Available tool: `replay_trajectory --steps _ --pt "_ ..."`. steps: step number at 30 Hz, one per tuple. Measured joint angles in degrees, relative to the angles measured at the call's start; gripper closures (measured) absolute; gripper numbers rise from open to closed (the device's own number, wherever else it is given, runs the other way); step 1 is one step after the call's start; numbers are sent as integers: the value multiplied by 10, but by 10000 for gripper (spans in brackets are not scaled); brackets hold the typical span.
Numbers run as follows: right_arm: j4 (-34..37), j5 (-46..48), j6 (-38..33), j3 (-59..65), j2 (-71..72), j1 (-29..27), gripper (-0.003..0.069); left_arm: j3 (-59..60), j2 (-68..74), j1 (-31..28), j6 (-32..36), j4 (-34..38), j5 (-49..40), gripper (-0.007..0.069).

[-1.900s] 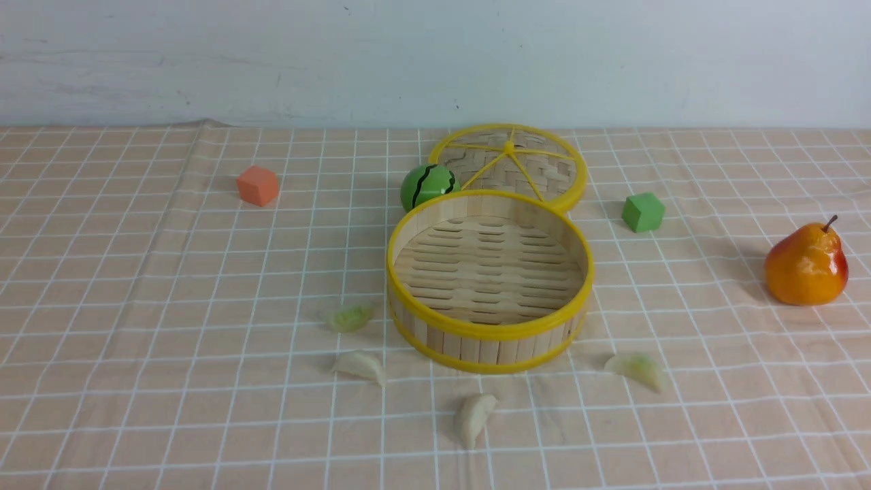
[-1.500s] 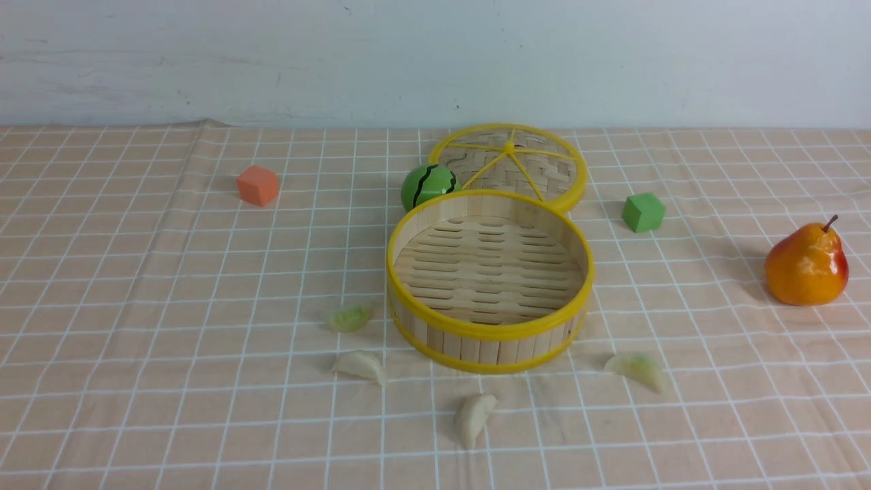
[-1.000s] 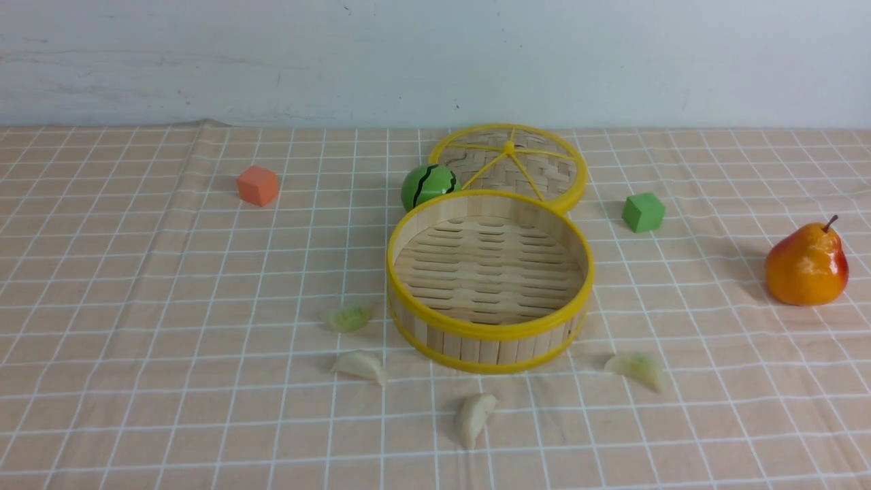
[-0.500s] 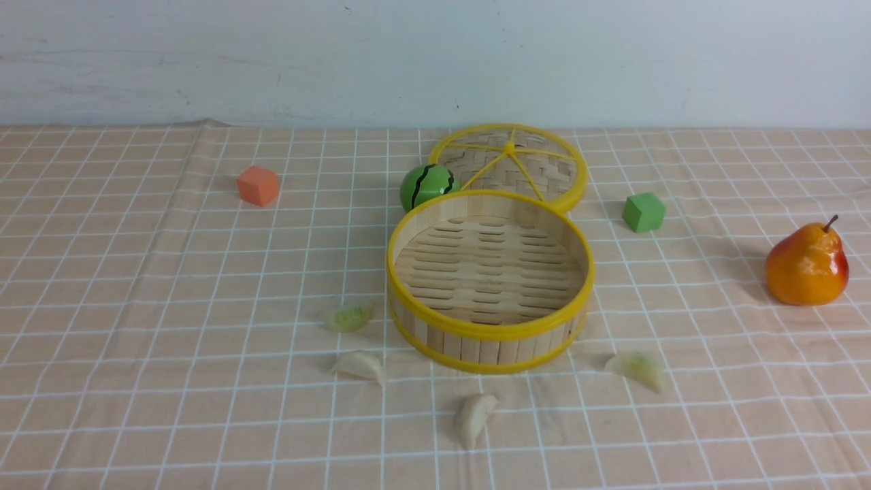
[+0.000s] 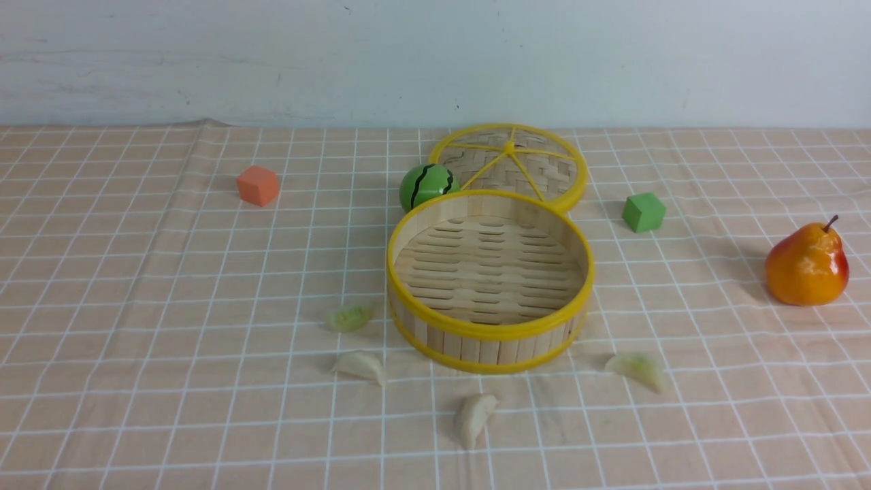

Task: Put the dumplings into the steamer on the table with the brown tablecloth.
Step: 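Reach for and grasp a dumpling on the table with the left gripper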

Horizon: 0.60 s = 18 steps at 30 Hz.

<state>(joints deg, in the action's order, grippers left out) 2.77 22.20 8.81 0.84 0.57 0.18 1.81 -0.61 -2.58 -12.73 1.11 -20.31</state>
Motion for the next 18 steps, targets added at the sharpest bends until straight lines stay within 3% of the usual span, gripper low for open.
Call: replay_trajectory --steps 2,3,4,7,10,13,16,18 --pt "14 0 7 0 0 0 419 0 0 0 -19 27 4 386" --pt "58 -1 31 0 0 0 419 0 0 0 -71 105 8 386" --pt "65 -1 36 0 0 0 419 0 0 0 -79 130 8 386" --pt "242 5 148 2 0 0 419 0 0 0 -223 335 12 386" --pt "392 14 237 5 0 0 419 0 0 0 -284 450 20 386" --pt "455 11 255 5 0 0 419 0 0 0 -299 480 24 386" --pt "461 6 238 5 0 0 419 0 0 0 -298 515 24 386" --pt "461 2 224 5 0 0 419 -1 0 0 -263 530 25 386"
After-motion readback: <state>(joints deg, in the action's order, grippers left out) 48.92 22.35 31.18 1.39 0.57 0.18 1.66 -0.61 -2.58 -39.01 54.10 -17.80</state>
